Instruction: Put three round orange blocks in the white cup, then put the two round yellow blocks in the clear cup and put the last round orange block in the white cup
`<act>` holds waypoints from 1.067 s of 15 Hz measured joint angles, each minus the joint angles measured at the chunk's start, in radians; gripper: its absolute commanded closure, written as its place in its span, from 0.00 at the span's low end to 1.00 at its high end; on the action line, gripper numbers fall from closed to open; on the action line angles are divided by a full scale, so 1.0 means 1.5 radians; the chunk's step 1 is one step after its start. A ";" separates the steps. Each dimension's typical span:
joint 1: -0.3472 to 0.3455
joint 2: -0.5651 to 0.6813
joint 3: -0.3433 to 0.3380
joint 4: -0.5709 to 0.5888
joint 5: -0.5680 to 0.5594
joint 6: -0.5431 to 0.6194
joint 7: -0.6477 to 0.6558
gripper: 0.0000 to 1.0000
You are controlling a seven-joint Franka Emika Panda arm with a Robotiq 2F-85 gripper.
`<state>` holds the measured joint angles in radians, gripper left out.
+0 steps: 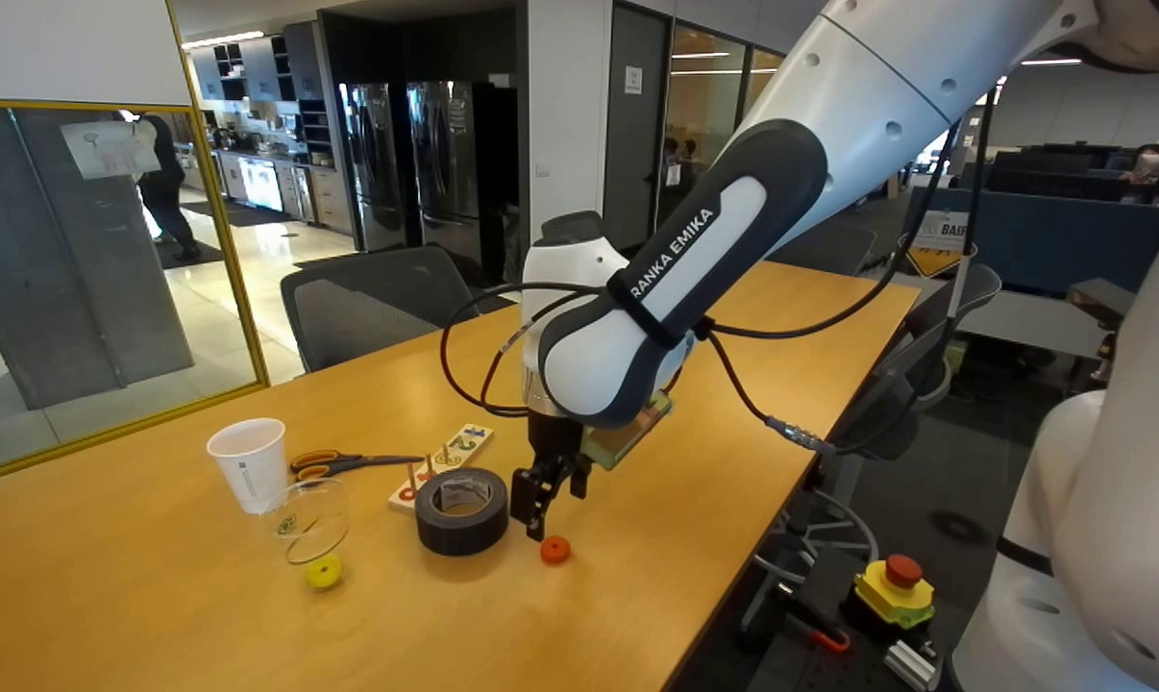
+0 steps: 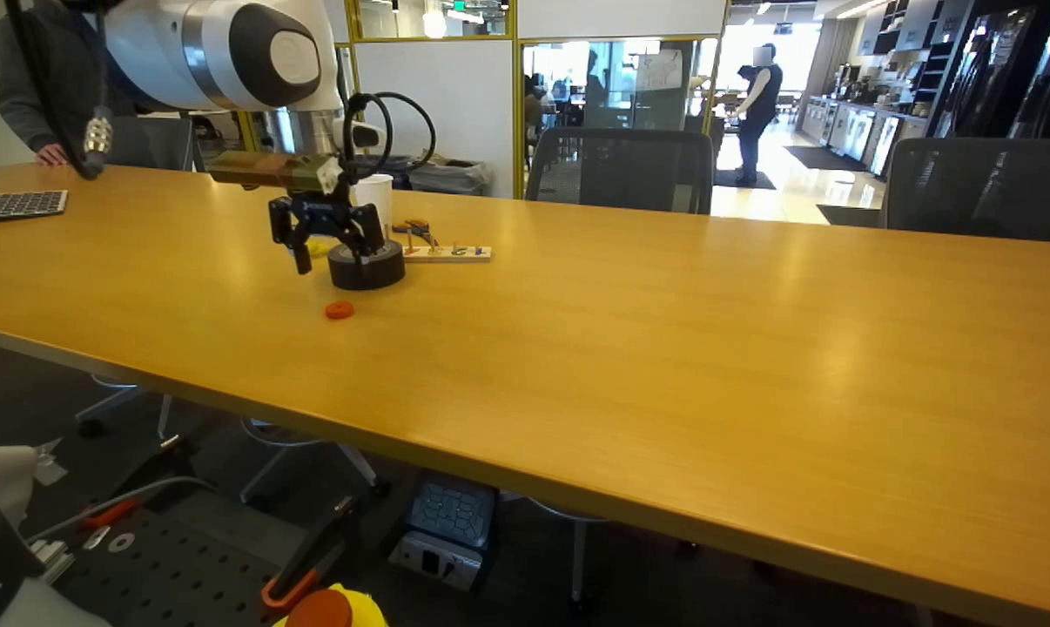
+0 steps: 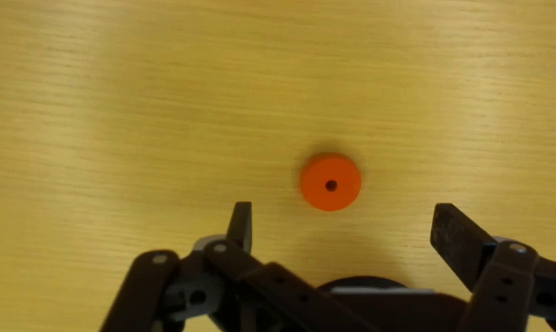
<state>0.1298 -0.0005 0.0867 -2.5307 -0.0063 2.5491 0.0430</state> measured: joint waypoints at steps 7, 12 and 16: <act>0.000 0.027 0.000 -0.015 0.009 0.046 -0.001 0.00; 0.000 0.054 0.000 -0.015 0.011 0.069 -0.001 0.00; 0.000 0.068 0.001 -0.015 0.019 0.076 -0.001 0.00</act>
<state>0.1293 0.1023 0.0876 -2.5538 0.0217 2.6637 0.0413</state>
